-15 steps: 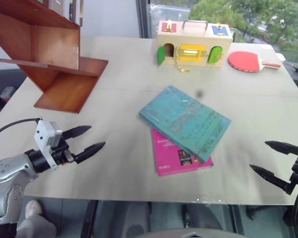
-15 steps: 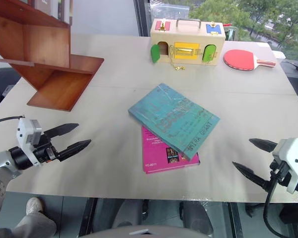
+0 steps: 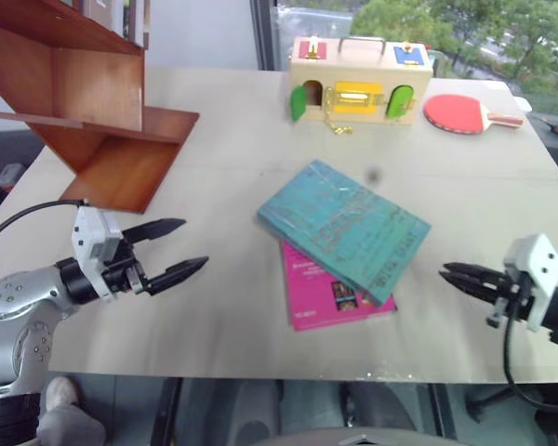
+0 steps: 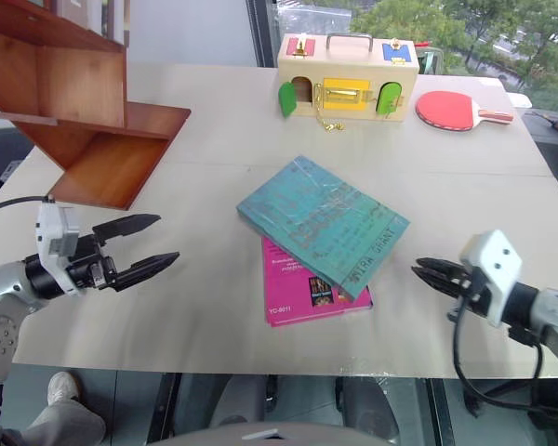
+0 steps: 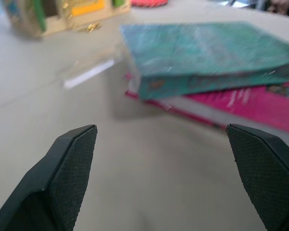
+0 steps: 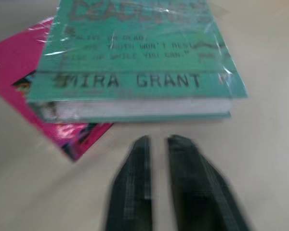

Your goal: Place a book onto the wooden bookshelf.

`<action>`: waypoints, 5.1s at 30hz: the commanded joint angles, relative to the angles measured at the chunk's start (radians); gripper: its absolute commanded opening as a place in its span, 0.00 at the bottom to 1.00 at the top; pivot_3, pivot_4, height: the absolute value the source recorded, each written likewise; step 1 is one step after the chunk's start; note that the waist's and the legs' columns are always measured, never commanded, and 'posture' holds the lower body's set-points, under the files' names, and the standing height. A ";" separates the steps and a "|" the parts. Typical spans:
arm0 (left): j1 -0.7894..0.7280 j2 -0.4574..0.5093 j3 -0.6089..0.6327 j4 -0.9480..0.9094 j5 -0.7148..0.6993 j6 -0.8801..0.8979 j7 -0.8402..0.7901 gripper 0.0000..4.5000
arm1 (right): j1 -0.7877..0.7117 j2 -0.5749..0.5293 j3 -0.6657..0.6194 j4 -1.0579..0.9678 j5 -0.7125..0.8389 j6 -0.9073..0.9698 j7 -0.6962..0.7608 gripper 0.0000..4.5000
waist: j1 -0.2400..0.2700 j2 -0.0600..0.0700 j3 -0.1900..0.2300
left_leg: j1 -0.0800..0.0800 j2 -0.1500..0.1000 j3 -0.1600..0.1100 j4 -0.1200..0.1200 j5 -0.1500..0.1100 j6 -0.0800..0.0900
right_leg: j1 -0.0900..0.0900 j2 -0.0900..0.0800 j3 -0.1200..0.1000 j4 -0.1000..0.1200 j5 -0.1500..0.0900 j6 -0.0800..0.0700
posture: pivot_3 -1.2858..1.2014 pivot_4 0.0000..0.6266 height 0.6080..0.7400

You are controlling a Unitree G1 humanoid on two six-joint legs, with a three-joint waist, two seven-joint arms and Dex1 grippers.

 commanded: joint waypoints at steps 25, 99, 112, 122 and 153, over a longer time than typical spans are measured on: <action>0.049 -0.041 -0.005 -0.123 -0.052 0.052 0.025 1.00 | -0.824 0.105 0.496 0.840 -0.434 -0.423 0.082 0.01 | -0.022 0.004 0.003 | -0.002 0.000 0.001 0.006 -0.001 0.001 | -0.001 0.001 0.001 0.005 0.000 0.000 | 0.52 0.24 1.00; -0.371 -0.337 0.070 0.353 -0.963 1.137 0.973 0.01 | -0.043 0.011 -0.043 -0.287 0.217 -0.106 -0.008 1.00 | -0.002 -0.001 -0.001 | 0.002 -0.001 -0.008 0.011 -0.001 0.002 | 0.008 0.002 -0.005 0.007 0.000 0.001 | 0.52 0.24 1.00; -0.469 -0.179 0.084 0.363 -0.950 1.030 1.007 0.01 | -0.254 0.089 0.175 -0.093 0.132 -0.223 0.033 1.00 | 0.007 -0.003 0.001 | 0.000 -0.007 -0.008 0.009 -0.002 0.003 | 0.008 -0.005 -0.007 0.004 -0.002 0.004 | 0.52 0.24 1.00; -0.415 -0.349 -0.041 0.366 -1.038 1.004 1.118 0.01 | -0.250 0.076 0.160 -0.083 0.117 -0.236 0.036 1.00 | 0.014 -0.005 0.002 | -0.002 -0.009 -0.012 0.011 -0.001 0.003 | 0.009 -0.006 -0.010 0.006 -0.002 0.004 | 0.52 0.24 1.00; -0.530 -0.388 -0.104 0.546 -0.787 1.109 0.862 0.66 | -0.173 0.064 0.132 -0.147 0.128 -0.201 -0.012 1.00 | 0.009 -0.004 0.001 | -0.002 -0.011 -0.018 0.011 -0.001 0.002 | 0.011 -0.007 -0.016 0.005 -0.002 0.004 | 0.52 0.24 1.00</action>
